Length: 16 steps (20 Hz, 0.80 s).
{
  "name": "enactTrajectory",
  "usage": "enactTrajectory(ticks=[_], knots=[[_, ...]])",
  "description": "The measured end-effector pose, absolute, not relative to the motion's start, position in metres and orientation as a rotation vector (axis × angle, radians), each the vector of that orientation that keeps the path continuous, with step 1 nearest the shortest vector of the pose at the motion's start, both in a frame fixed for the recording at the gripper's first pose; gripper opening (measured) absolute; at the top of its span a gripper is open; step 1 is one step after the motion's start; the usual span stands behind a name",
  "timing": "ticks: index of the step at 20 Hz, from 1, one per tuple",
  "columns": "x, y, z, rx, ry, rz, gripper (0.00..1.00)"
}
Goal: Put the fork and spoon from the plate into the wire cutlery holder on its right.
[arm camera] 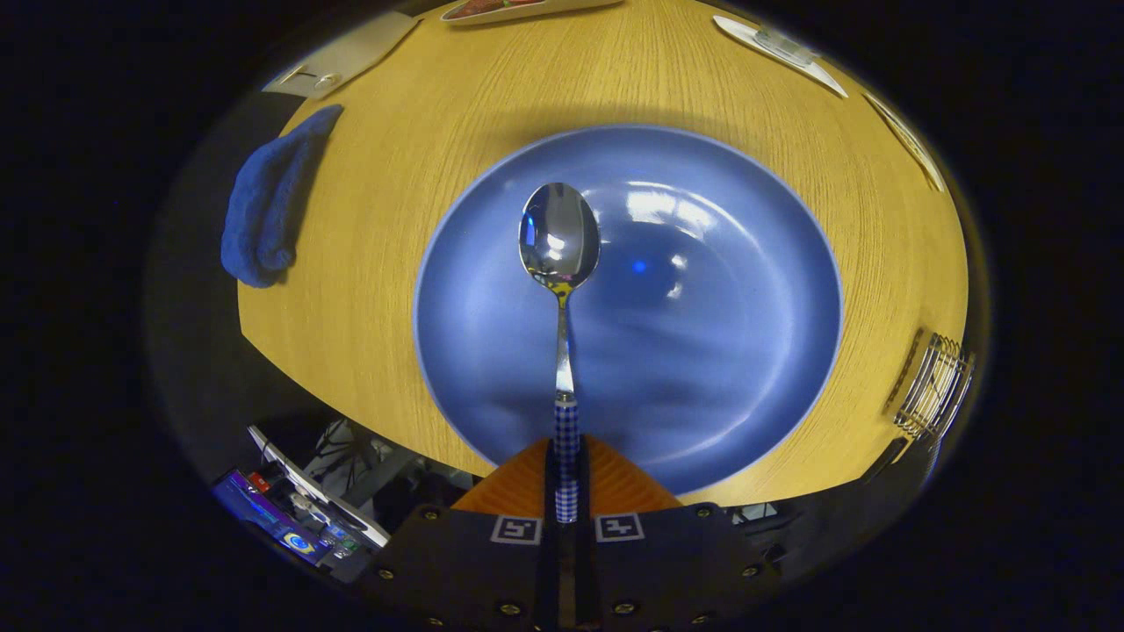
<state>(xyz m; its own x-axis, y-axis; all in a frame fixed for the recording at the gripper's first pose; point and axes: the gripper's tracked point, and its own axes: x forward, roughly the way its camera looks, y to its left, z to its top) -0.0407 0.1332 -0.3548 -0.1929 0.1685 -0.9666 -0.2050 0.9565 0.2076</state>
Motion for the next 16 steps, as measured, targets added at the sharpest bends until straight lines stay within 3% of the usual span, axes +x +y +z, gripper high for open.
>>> enactTrajectory(ticks=[3, 4, 7, 16], knots=[[-0.042, 0.119, -0.357, -0.161, 1.713, 0.404, 0.08], [-0.048, 0.115, -0.352, -0.165, 1.719, 0.431, 0.01], [-0.063, 0.097, -0.327, -0.205, 1.764, 0.500, 0.01], [-0.064, 0.038, -0.300, -0.204, 1.781, 0.470, 0.01]])
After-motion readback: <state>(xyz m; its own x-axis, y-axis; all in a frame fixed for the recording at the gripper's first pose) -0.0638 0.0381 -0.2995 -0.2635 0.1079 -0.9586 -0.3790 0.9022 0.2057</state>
